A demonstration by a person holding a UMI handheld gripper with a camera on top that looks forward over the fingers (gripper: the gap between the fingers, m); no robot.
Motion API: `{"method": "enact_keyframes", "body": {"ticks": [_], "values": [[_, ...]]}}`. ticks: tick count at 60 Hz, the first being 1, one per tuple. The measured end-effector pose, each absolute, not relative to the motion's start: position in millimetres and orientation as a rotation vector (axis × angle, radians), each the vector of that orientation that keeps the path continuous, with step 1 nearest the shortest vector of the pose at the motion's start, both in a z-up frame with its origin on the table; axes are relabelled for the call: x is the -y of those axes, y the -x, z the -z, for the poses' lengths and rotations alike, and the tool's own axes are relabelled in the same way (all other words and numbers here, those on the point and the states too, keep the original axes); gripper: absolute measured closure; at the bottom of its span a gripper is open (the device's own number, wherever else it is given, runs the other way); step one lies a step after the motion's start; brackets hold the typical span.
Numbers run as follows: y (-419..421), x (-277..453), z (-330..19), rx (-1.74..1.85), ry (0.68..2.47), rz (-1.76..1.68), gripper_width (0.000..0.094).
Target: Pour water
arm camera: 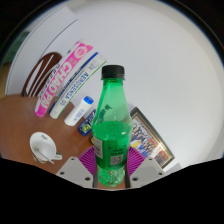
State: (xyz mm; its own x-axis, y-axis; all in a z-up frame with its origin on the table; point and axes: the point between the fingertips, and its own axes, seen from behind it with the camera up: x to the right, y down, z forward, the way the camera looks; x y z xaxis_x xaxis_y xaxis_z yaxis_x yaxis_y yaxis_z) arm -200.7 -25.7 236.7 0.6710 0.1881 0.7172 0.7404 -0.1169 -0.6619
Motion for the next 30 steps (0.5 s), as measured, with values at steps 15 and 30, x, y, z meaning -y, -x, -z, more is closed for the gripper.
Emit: {"method": "enact_keyframes", "body": {"ticks": [15, 30], "values": [[193, 17, -175, 0.356, 1.822, 0.021, 0.0577], [198, 22, -92, 0.288, 1.874, -0.135, 0.0577]]}}
